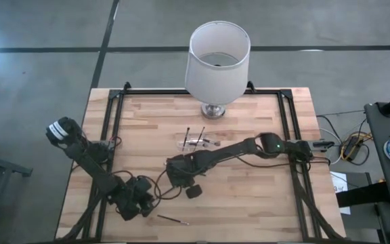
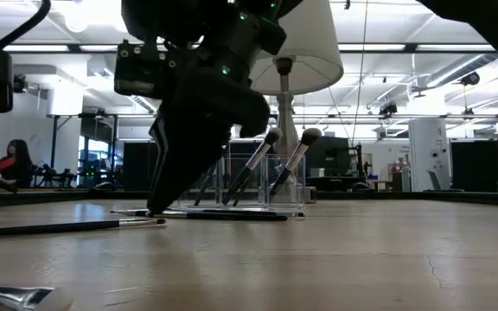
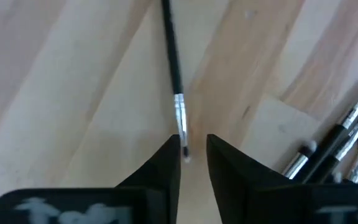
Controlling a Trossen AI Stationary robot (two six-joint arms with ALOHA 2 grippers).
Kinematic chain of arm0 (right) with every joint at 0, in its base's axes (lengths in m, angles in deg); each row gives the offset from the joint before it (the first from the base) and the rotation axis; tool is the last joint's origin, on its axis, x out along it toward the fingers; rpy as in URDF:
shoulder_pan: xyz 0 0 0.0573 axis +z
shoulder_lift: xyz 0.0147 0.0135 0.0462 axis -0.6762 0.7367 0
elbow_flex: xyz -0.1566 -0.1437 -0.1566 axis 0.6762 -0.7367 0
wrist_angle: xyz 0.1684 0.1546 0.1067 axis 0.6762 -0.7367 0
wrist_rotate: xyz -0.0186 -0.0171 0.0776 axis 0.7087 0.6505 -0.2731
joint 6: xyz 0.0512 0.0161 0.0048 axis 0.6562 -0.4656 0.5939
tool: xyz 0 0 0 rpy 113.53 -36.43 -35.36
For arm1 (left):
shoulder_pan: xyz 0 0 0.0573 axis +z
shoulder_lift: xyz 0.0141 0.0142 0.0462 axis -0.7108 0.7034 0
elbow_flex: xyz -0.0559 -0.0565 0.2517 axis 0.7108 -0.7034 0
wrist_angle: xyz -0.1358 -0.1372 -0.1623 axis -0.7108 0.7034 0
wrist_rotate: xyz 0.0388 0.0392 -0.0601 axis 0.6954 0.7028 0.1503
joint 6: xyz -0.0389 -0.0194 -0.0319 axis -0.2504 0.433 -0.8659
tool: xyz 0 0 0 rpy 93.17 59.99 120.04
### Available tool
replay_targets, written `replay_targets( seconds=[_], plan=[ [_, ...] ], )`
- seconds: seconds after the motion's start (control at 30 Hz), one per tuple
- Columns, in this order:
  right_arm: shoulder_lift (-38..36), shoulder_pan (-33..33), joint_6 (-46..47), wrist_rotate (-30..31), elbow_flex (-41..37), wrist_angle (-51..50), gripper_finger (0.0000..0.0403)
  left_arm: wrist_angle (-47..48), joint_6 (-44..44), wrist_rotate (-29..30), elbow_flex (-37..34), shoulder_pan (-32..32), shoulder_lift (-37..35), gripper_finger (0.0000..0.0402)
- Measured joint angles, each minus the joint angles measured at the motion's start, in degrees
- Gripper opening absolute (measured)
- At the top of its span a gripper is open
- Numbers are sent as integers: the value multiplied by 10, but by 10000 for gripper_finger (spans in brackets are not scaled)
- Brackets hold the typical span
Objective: Put items in baskets/containers
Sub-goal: Put the eyeshadow brush into the transparent organizer
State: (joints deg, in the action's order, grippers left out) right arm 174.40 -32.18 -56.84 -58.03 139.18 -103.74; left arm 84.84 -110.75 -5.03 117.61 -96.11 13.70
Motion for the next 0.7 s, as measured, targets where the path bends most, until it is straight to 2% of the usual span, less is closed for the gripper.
replay_targets(
  seconds=[0.33, 0.7],
  plan=[
    [0, 0, 32, -4, -19, 29, 20, 4, 0, 19, 0, 1, 0, 87],
    [-3, 0, 58, -4, -56, 58, 18, 6, -1, 18, 0, 1, 0, 87]
  ],
)
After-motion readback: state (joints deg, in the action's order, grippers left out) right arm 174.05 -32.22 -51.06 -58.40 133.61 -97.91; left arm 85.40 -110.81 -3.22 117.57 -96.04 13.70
